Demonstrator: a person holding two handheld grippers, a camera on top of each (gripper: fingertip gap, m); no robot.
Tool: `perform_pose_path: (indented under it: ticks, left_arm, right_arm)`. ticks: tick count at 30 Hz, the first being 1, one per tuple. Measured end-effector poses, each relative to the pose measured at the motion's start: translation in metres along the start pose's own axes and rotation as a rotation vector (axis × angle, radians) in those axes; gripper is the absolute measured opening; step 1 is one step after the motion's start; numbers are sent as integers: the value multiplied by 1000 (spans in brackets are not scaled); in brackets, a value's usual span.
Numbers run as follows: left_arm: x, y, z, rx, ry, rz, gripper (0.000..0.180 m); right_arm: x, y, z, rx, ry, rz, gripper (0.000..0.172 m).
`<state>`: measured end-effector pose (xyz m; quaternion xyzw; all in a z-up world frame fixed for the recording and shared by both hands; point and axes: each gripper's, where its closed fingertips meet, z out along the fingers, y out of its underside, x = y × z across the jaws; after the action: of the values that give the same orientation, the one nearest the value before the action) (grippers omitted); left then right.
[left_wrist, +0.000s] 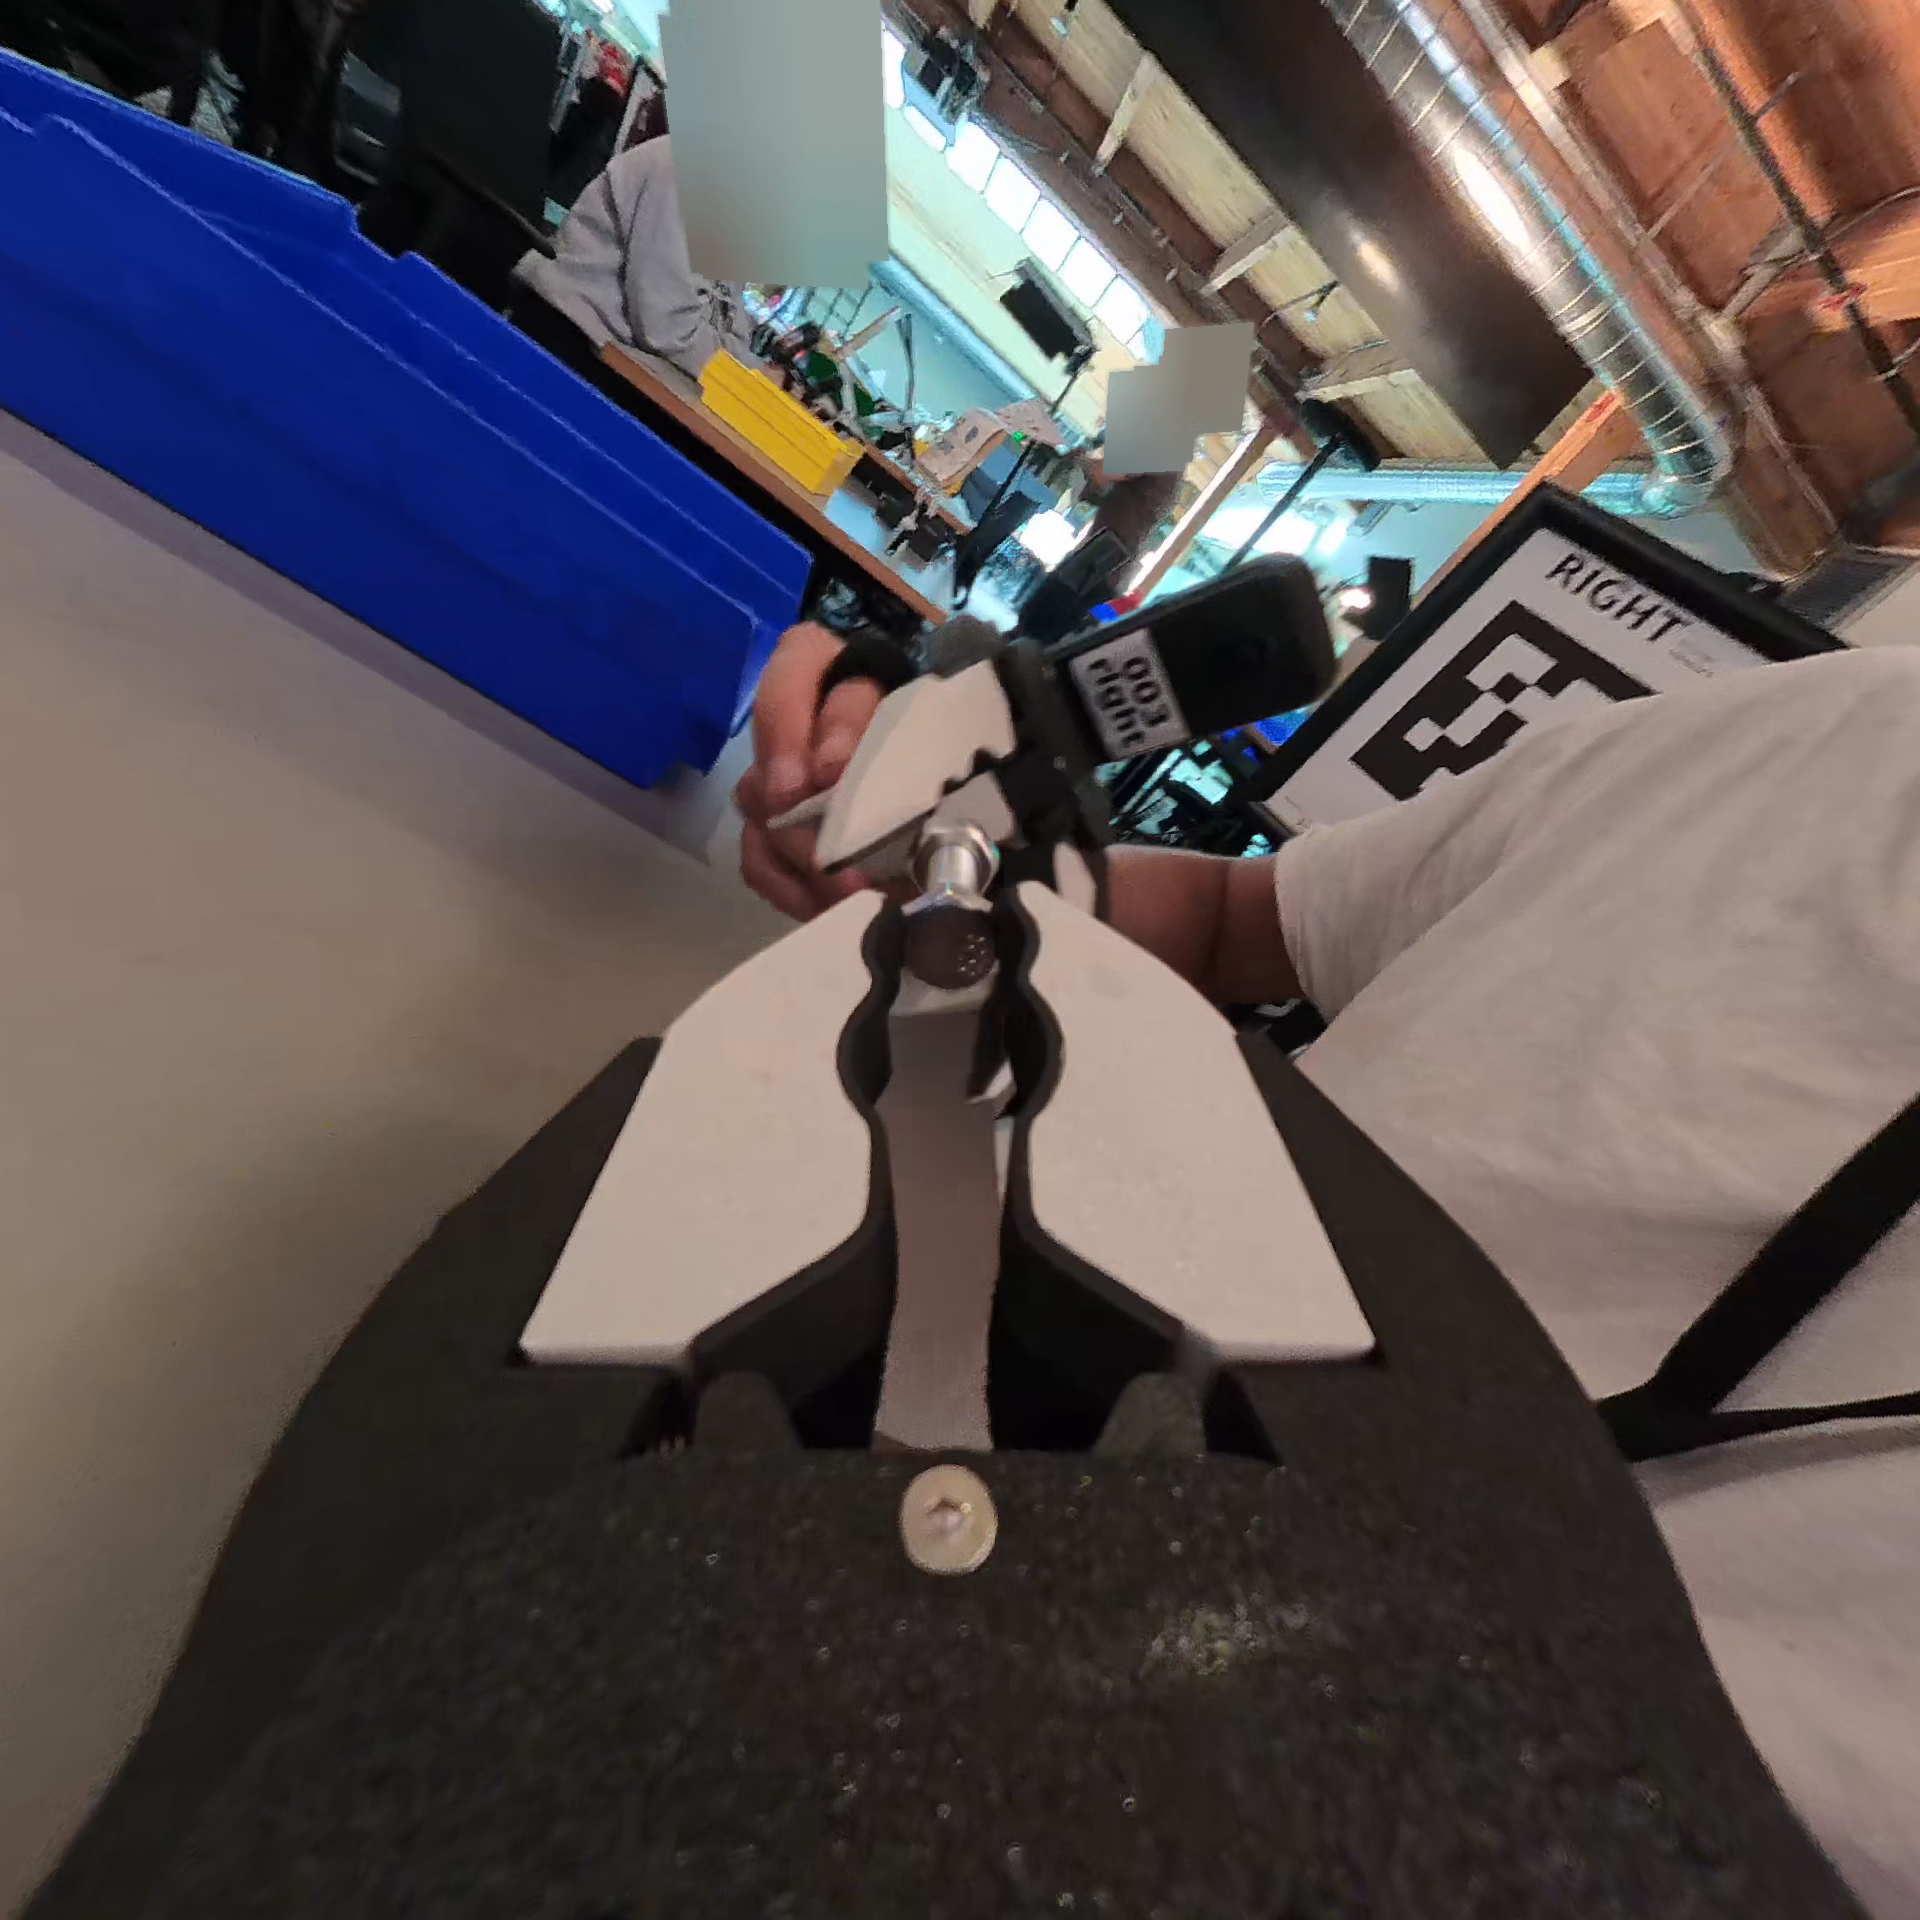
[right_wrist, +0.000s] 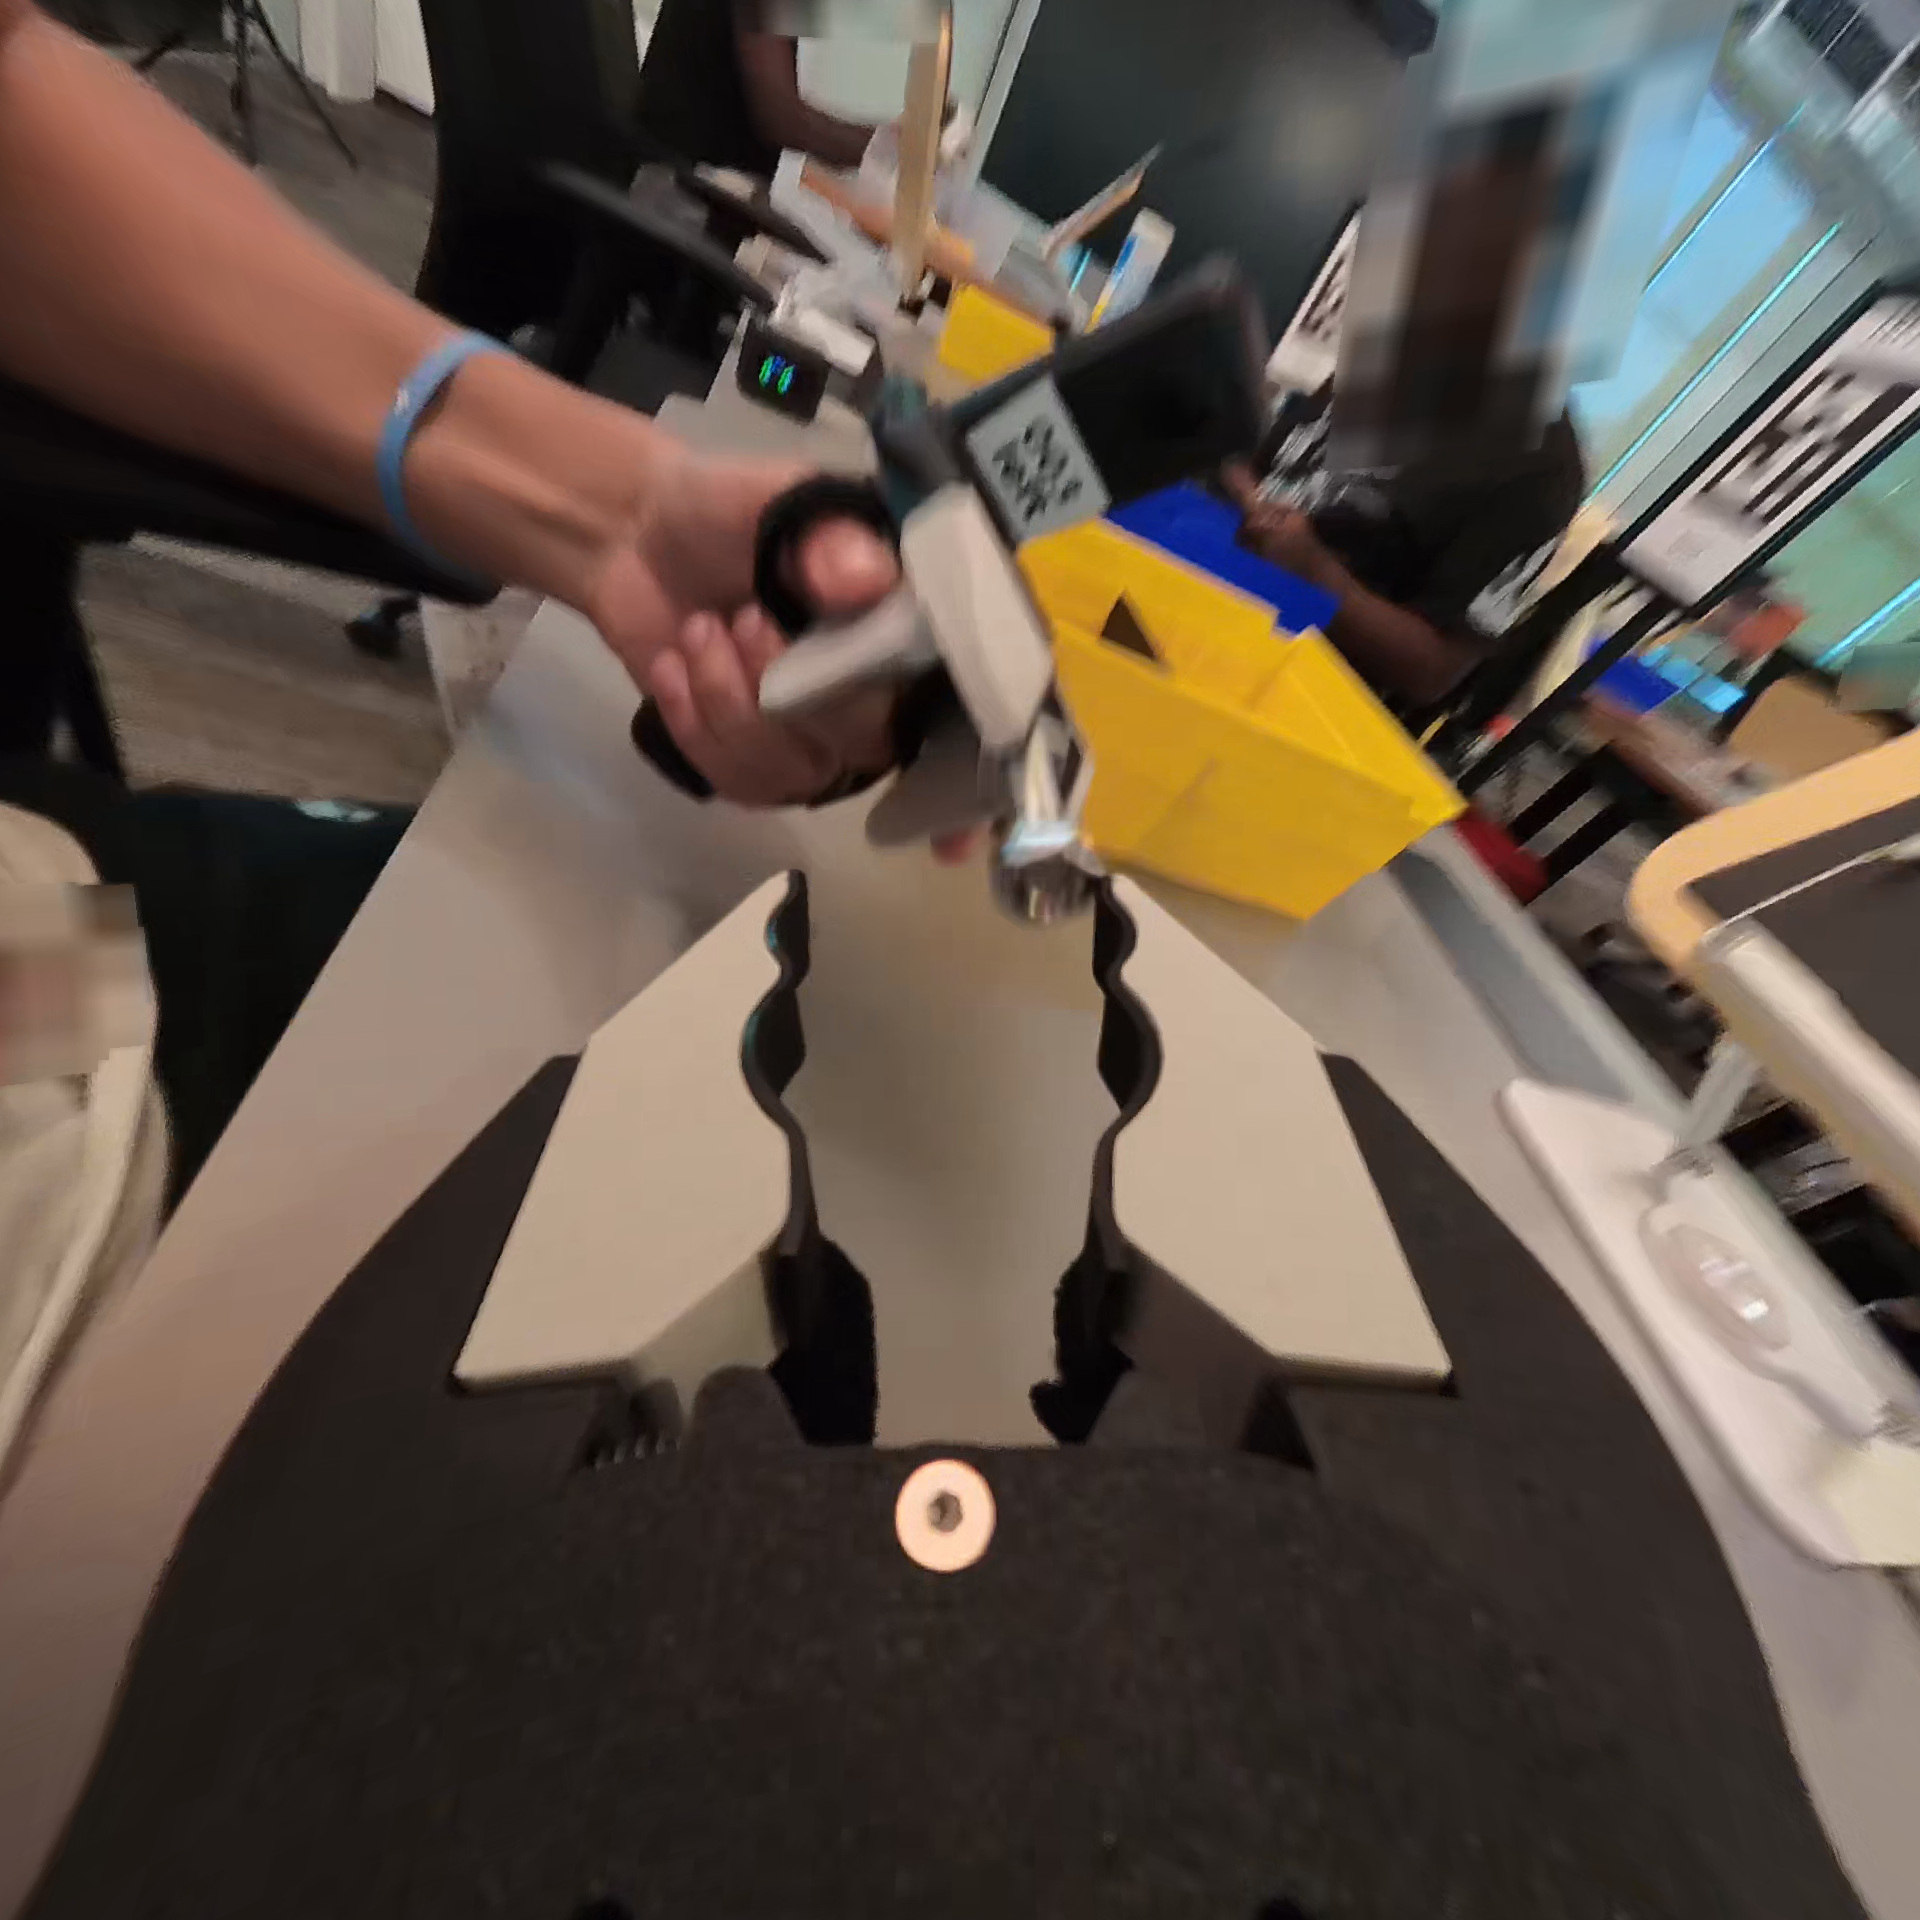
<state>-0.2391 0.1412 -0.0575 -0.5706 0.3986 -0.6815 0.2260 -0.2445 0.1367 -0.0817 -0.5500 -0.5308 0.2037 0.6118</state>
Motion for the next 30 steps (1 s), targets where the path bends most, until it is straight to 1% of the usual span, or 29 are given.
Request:
perform_pose_path:
  ticks: [2,4,5,8,10,13,16,18,20,23,27,30]
  left_arm:
    - [5,-4,1,21,25,-10,17]
    - [5,-4,1,20,22,-3,17]
    - [3,-4,0,19,16,-6,17]
    - [-3,-3,-1,27,8,-40,17]
    - [-6,-1,-1,23,4,-51,17]
    - [-9,1,-1,12,-12,-52,17]
    - [-3,0,0,23,26,-56,17]
    - [0,-2,1,23,30,-49,17]
    - [-3,-2,1,25,23,-56,17]
    - [-7,-4,-2,51,27,-99,17]
    - [-7,-5,-3,58,31,-109,17]
    - [1,-11,-3,93,72,-112,17]
  right_arm:
    - [-5,9,-1,-20,-30,33,51]
    - [-1,13,-3,-26,-5,36,51]
    - [4,9,-6,-14,16,35,52]
    - [11,-15,-12,74,63,12,52]
    - [7,-20,-11,78,58,-24,52]
    - [2,-12,-6,57,41,-18,51]
    - [1,4,-3,6,18,16,49]
    - [3,8,-2,-9,32,10,49]
    - [9,-1,-6,21,67,3,49]
    - [10,-17,-9,55,101,-60,49]
    - [8,-6,-4,21,97,-61,50]
    - [5,8,0,-25,66,-36,48]
